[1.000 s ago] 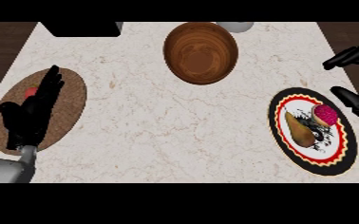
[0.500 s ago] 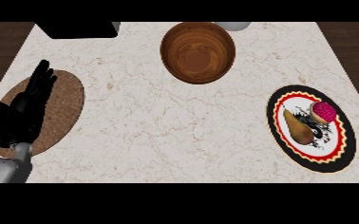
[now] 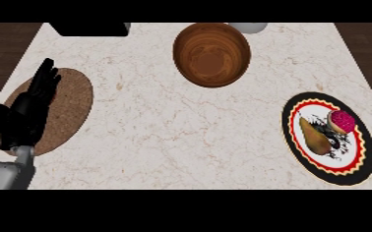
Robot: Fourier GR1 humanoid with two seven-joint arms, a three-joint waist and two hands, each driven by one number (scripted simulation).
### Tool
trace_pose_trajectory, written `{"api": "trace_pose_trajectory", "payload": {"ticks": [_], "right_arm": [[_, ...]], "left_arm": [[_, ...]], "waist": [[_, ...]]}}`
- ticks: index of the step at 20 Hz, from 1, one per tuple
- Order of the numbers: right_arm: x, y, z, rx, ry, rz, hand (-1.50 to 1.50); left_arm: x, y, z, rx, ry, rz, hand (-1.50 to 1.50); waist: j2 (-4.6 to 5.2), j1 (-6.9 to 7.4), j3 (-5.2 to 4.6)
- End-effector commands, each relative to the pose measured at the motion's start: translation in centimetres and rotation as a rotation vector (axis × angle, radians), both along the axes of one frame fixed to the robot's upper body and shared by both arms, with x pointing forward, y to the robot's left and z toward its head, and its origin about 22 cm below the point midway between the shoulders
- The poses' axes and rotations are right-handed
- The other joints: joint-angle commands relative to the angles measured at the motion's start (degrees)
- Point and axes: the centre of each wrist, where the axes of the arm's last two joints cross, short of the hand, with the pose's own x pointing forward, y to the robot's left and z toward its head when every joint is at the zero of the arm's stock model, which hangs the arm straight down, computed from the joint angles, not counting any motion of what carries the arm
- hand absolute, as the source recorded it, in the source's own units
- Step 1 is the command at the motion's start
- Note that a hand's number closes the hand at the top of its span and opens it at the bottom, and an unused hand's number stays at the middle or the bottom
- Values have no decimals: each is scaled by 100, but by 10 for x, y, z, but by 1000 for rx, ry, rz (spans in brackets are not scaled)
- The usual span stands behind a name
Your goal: Pick the cupcake from the plate and place it in the bowl
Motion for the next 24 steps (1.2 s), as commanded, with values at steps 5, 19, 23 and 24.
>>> {"api": "trace_pose_trajectory", "payload": {"ticks": [5, 19, 23, 24], "right_arm": [[49, 32, 39, -197, 166, 50, -150], [112, 77, 22, -456, 554, 196, -150], [109, 77, -12, -536, 691, 209, -150], [107, 81, -4, -571, 682, 224, -150]], "left_arm": [[12, -6, 13, 0, 8, -17, 0], [12, -7, 4, -1, -18, -19, 0], [14, -20, 2, 8, -15, -23, 0], [0, -5, -10, 20, 2, 1, 0]], "waist": [[14, 101, -7], [29, 131, -1], [25, 92, 0], [3, 52, -5]]}}
